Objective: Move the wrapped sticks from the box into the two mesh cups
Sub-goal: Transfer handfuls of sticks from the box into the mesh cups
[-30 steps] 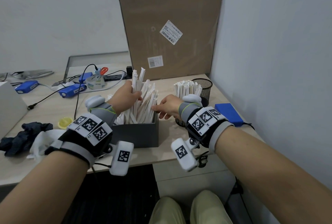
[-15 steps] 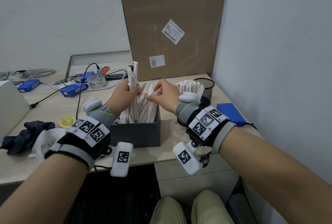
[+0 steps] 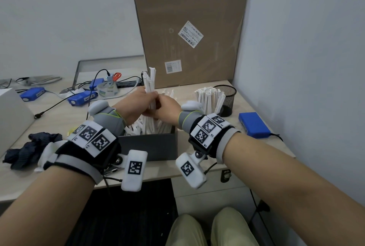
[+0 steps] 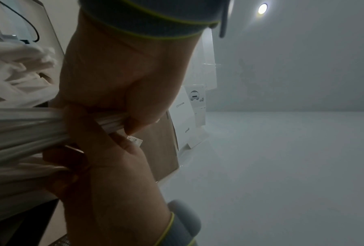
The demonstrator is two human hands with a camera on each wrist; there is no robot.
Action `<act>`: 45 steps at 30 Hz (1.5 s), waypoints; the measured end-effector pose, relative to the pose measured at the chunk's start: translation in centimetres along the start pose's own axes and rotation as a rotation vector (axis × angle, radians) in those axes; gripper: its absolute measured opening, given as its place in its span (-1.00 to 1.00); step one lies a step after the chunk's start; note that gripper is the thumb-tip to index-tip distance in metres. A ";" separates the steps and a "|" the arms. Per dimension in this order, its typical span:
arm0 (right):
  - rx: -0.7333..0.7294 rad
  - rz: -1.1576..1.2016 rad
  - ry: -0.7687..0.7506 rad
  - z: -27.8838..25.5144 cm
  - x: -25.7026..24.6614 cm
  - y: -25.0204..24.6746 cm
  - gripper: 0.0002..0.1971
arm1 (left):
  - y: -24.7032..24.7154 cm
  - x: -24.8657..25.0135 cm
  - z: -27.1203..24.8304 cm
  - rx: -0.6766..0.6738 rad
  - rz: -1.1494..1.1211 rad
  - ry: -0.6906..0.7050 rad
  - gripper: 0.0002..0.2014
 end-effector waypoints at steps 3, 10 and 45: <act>-0.006 0.078 0.012 -0.2 0.7 0.3 -0.83 | 0.1 -0.2 -0.1 0.003 -0.039 -0.015 -0.81; 0.017 0.010 0.016 0.2 1.6 0.5 -0.70 | -0.6 -0.7 -0.5 -0.042 0.013 -0.015 -0.70; 0.413 0.543 0.036 0.0 2.6 -11.9 -0.84 | -0.3 -1.0 0.2 0.110 -0.226 -0.128 -0.66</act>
Point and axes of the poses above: each hand's wrist, its own z-axis towards the middle knuckle, its own y-axis out of the palm, x = y × z, the point moved 6 cm from there along z, towards the middle knuckle, and after that the axes turned 4 degrees about -z, right-handed, at the moved point
